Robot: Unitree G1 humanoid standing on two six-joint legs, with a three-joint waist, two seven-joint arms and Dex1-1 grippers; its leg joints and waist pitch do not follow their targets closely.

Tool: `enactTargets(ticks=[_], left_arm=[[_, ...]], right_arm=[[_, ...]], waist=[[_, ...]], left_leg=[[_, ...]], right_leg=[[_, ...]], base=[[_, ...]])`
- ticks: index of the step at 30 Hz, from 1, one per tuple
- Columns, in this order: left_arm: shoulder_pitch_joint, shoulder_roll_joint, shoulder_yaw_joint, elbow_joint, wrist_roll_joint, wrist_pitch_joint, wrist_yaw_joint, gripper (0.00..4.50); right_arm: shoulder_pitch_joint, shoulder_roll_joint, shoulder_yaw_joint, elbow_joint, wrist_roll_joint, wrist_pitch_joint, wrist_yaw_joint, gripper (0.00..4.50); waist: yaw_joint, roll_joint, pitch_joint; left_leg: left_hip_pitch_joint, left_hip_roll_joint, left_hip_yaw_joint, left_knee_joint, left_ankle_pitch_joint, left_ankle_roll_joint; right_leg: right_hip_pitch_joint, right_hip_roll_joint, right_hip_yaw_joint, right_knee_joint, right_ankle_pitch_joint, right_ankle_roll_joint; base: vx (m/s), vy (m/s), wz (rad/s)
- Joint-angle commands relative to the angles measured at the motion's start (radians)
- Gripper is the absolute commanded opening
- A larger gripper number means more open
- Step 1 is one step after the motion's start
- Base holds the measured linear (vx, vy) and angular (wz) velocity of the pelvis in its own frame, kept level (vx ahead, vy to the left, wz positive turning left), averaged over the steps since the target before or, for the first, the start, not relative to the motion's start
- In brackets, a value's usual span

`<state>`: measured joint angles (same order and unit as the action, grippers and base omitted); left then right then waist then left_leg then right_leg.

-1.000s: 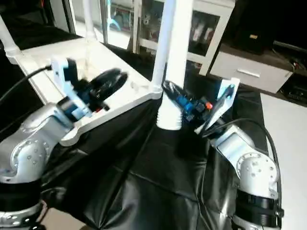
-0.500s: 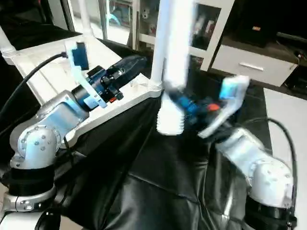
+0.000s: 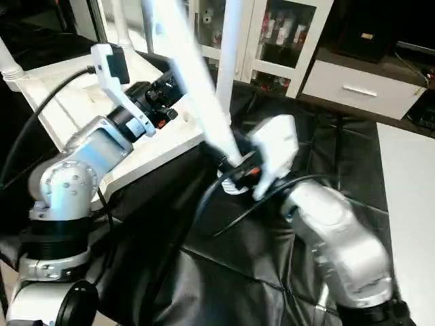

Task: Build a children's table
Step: Pick table leg

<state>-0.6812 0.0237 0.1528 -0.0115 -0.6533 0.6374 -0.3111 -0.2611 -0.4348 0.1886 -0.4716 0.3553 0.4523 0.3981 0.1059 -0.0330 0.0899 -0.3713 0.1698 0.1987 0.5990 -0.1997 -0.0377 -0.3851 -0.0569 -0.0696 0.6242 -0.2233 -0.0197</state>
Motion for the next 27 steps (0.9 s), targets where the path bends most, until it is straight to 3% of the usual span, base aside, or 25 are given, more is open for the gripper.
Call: enactTargets(ticks=[1,2,3,4,5,7,10,13,17,18,19,21,22,23,24,25,27], left_arm=[[-0.022,-0.007,0.015,-0.005,-0.015,-0.012,0.005,1.72],[-0.016,-0.006,0.018,-0.029,-0.061,0.007,-0.036,1.72],[-0.012,-0.006,0.019,-0.046,-0.095,0.024,-0.066,1.72],[-0.004,-0.001,0.013,-0.065,-0.113,0.045,-0.081,2.0],[0.011,0.007,0.001,-0.086,-0.123,0.068,-0.093,2.06],[0.018,0.012,-0.004,-0.094,-0.125,0.073,-0.1,2.11],[0.023,0.018,-0.01,-0.103,-0.148,0.08,-0.132,2.37],[0.024,0.02,-0.008,-0.109,-0.167,0.093,-0.143,2.56],[0.032,0.011,0.021,-0.14,-0.255,0.118,-0.169,2.93],[0.031,0.009,0.025,-0.142,-0.255,0.113,-0.17,2.93],[0.032,0.009,0.026,-0.146,-0.256,0.11,-0.172,2.98],[0.033,0.019,0.019,-0.155,-0.257,0.104,-0.195,3.08],[0.034,0.021,0.018,-0.16,-0.262,0.105,-0.202,3.23],[0.034,0.021,0.018,-0.161,-0.263,0.105,-0.202,3.3],[0.033,0.023,0.018,-0.167,-0.27,0.108,-0.202,3.3],[0.033,0.023,0.018,-0.167,-0.27,0.108,-0.202,3.3],[0.026,0.03,0.011,-0.156,-0.226,0.075,-0.18,3.65]], right_arm=[[0.0,-0.011,0.02,-0.018,-0.051,-0.025,-0.019,1.86],[0.003,-0.008,0.03,-0.017,-0.081,-0.035,-0.047,1.86],[0.006,-0.002,0.036,-0.015,-0.105,-0.046,-0.066,1.86],[0.007,0.016,0.032,-0.015,-0.133,-0.059,-0.096,1.86],[0.004,0.046,0.019,-0.019,-0.164,-0.061,-0.139,1.86],[0.001,0.057,0.013,-0.023,-0.171,-0.055,-0.158,1.86],[0.003,0.069,0.0,-0.037,-0.224,-0.061,-0.21,1.86],[0.007,0.068,-0.016,-0.039,-0.253,-0.063,-0.243,1.86],[0.004,0.039,-0.039,0.001,-0.334,-0.06,-0.263,1.86],[0.003,0.031,-0.034,0.006,-0.336,-0.052,-0.256,1.86],[0.004,0.028,-0.031,0.008,-0.337,-0.049,-0.253,1.86],[0.002,0.018,-0.009,0.015,-0.348,-0.052,-0.234,1.86],[0.001,0.017,0.004,0.019,-0.353,-0.051,-0.229,1.86],[0.001,0.016,0.005,0.019,-0.353,-0.051,-0.228,1.86],[0.001,0.016,0.031,0.026,-0.37,-0.06,-0.215,1.86],[0.001,0.016,0.031,0.026,-0.37,-0.06,-0.215,1.86],[-0.003,0.017,0.06,0.034,-0.396,-0.081,-0.198,1.86]], waist=[[-0.002,0.007,-0.062],[-0.002,0.012,-0.058],[-0.003,0.009,-0.059],[-0.004,0.013,-0.057],[-0.003,0.028,-0.052],[-0.008,0.02,-0.054],[-0.009,0.033,-0.039],[-0.012,0.031,-0.036],[-0.017,0.03,-0.039],[-0.019,0.029,-0.039],[-0.021,0.02,-0.04],[-0.021,0.025,-0.038],[-0.023,0.01,-0.044],[-0.021,0.016,-0.042],[-0.023,0.01,-0.046],[-0.022,0.013,-0.047],[-0.02,0.007,-0.052]], left_leg=[[0.014,0.067,-0.042,-0.07,-0.082,-0.01],[0.013,0.067,-0.042,-0.071,-0.09,-0.012],[0.014,0.068,-0.042,-0.072,-0.096,-0.012],[0.012,0.067,-0.041,-0.071,-0.087,-0.012],[0.01,0.066,-0.043,-0.07,-0.077,-0.007],[0.01,0.067,-0.042,-0.07,-0.071,-0.001],[0.012,0.065,-0.04,-0.074,-0.106,0.001],[0.012,0.065,-0.041,-0.076,-0.122,-0.006],[0.009,0.061,-0.038,-0.071,-0.073,-0.001],[0.007,0.061,-0.038,-0.07,-0.068,0.004],[0.005,0.059,-0.037,-0.07,-0.064,0.011],[0.003,0.058,-0.037,-0.069,-0.062,0.03],[0.004,0.059,-0.037,-0.066,-0.051,0.04],[0.004,0.059,-0.037,-0.066,-0.047,0.042],[0.004,0.06,-0.035,-0.065,-0.037,0.044],[0.004,0.061,-0.036,-0.064,-0.029,0.046],[0.002,0.059,-0.035,-0.059,0.001,0.058]], right_leg=[[0.047,-0.097,0.069,-0.073,-0.037,-0.151],[0.045,-0.099,0.069,-0.073,-0.033,-0.161],[0.047,-0.098,0.069,-0.072,-0.031,-0.166],[0.045,-0.098,0.07,-0.068,-0.015,-0.176],[0.042,-0.098,0.07,-0.064,0.009,-0.186],[0.045,-0.096,0.07,-0.062,0.03,-0.193],[0.04,-0.095,0.071,-0.072,-0.027,-0.188],[0.041,-0.094,0.072,-0.072,-0.061,-0.179],[0.044,-0.092,0.072,-0.065,0.0,-0.188],[0.046,-0.093,0.072,-0.064,0.012,-0.189],[0.048,-0.091,0.072,-0.064,0.016,-0.188],[0.049,-0.094,0.072,-0.066,0.003,-0.179],[0.051,-0.093,0.072,-0.064,0.002,-0.172],[0.049,-0.094,0.072,-0.063,-0.003,-0.172],[0.048,-0.092,0.071,-0.062,0.0,-0.174],[0.047,-0.093,0.071,-0.058,0.012,-0.175],[0.046,-0.09,0.071,-0.052,0.054,-0.173]], base=[[0.0,0.0,0.0],[0.0,0.0,0.0],[0.0,0.0,0.0],[0.0,0.0,0.0],[0.0,0.0,0.0],[0.0,0.0,0.0],[0.0,0.0,0.0],[0.0,0.0,0.0],[0.0,0.0,0.0],[0.0,0.0,0.0],[0.0,0.0,0.0],[0.0,0.0,0.0],[0.0,0.0,0.0],[0.0,0.0,0.0],[0.0,0.0,0.0],[0.0,0.0,0.0],[0.0,0.0,0.0]])
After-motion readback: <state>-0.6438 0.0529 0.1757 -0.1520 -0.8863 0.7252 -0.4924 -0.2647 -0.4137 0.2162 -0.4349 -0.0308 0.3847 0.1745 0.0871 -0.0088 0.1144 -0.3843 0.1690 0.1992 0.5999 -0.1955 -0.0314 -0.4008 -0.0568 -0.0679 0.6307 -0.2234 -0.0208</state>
